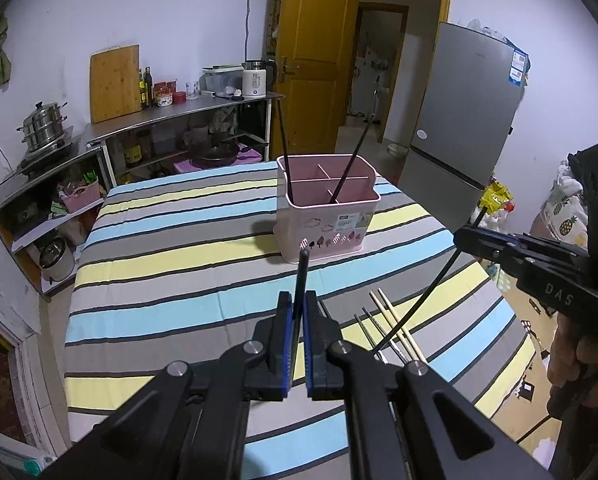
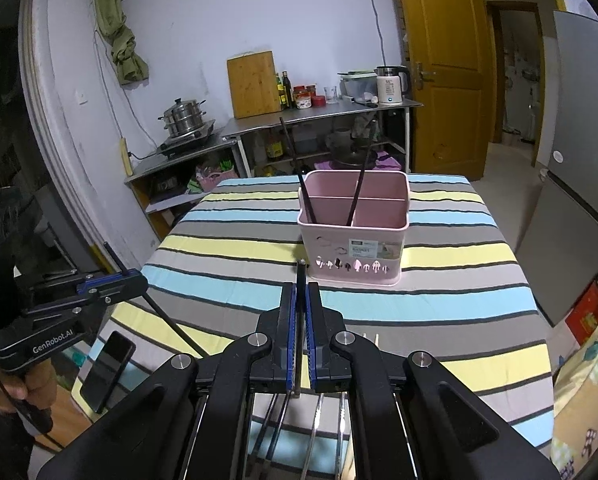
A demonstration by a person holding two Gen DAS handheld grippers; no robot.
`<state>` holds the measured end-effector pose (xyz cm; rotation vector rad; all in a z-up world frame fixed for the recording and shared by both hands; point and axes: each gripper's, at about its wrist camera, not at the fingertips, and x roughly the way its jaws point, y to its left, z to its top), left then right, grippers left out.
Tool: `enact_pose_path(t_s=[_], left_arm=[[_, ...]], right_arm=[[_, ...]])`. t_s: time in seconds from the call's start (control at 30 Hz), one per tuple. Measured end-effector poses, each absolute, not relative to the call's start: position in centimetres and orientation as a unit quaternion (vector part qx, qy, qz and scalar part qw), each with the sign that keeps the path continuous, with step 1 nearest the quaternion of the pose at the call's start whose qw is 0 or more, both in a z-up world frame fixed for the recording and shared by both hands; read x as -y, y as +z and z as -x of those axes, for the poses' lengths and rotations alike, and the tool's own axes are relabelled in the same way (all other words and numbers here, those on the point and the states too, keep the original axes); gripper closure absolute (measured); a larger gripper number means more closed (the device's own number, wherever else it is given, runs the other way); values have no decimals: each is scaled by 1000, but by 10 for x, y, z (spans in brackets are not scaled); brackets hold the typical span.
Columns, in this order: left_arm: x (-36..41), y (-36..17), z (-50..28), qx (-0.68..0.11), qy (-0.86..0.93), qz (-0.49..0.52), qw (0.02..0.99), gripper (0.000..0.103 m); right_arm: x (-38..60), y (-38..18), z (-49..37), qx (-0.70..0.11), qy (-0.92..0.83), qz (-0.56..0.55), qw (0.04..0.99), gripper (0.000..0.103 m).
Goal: Organize utensils
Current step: 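Lift the black chopsticks upright with both grippers and carry them to the basket, then lower the chopsticks into the pink basket and open both grippers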
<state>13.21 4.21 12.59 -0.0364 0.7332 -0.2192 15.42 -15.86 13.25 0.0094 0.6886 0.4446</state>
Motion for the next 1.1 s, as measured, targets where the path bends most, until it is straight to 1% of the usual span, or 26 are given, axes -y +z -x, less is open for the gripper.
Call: enact_pose_path(t_s=[0.33,0.7,1.1], left_arm=[[-46,143,-151,-342,-115,45,932,98],[-43,168,-191,-311,-127,74,939,98],[-45,212,-238,-265,-129,95,951,98]], right_arm=[[171,151,-165,-302,209,-30,929,99],[185,175,-197,-265,197,-58,942,99],[200,209,-236,-215,187,-98,953,99]])
